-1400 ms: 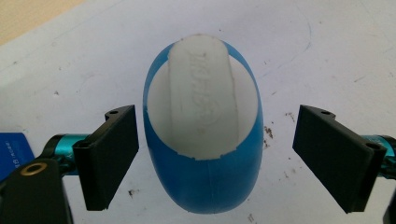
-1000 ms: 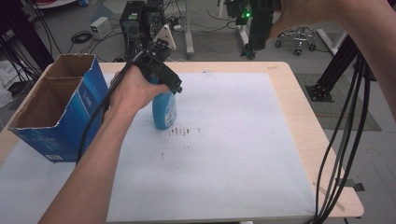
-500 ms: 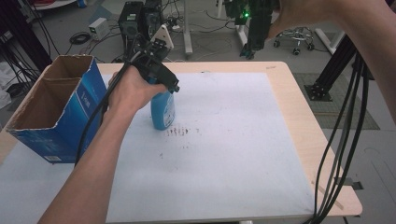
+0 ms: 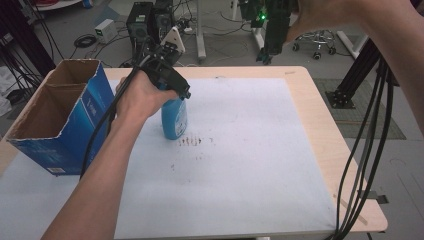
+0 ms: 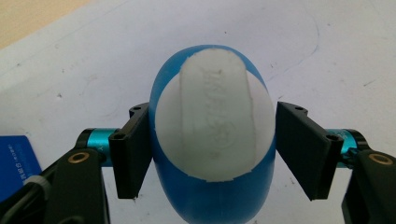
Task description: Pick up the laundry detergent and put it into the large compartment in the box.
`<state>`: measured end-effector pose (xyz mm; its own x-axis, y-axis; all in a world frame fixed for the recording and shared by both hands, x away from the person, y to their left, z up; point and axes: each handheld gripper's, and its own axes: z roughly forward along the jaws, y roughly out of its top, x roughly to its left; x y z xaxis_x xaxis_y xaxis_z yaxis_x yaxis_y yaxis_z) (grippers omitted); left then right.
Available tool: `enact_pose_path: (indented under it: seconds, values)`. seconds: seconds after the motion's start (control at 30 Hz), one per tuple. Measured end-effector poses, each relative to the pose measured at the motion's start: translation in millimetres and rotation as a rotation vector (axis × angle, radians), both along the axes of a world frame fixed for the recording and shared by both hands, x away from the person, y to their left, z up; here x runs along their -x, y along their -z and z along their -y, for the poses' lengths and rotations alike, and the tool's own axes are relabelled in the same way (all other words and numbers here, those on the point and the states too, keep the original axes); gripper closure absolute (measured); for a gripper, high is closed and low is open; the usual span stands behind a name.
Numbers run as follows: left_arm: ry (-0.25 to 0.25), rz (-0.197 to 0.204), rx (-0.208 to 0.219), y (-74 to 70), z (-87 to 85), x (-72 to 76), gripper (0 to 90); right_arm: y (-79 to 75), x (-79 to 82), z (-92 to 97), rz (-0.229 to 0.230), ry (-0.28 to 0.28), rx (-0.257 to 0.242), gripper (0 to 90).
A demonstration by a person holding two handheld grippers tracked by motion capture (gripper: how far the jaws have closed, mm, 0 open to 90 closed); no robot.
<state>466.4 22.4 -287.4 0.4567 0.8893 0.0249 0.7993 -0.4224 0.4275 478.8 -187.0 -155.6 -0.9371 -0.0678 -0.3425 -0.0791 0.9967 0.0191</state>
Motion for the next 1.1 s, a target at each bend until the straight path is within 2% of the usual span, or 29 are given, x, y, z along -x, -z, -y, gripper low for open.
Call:
enact_pose_path:
  seconds: [0.13,0.53,0.87,0.97,1.1]
  values:
    - [-0.004,0.004,-0.005,-0.2,-0.2,-0.1,35.7,0.2,-0.1,0.6,0.001,0.002,0.001,11.9]
    - [-0.008,0.016,-0.008,-0.4,-0.9,0.1,37.7,0.1,0.2,1.4,0.004,-0.002,0.001,11.8]
    - [0.014,-0.002,-0.006,-2.0,-3.4,-0.2,37.8,0.3,0.3,1.4,0.005,-0.004,0.002,11.9]
    - [0.029,-0.019,-0.006,-5.0,-4.3,-0.3,37.8,0.3,0.8,1.4,0.005,0.001,0.001,11.9]
    - [0.044,-0.009,-0.013,-15.4,-4.5,1.2,37.8,-0.5,1.5,1.0,0.006,0.0,0.001,11.9]
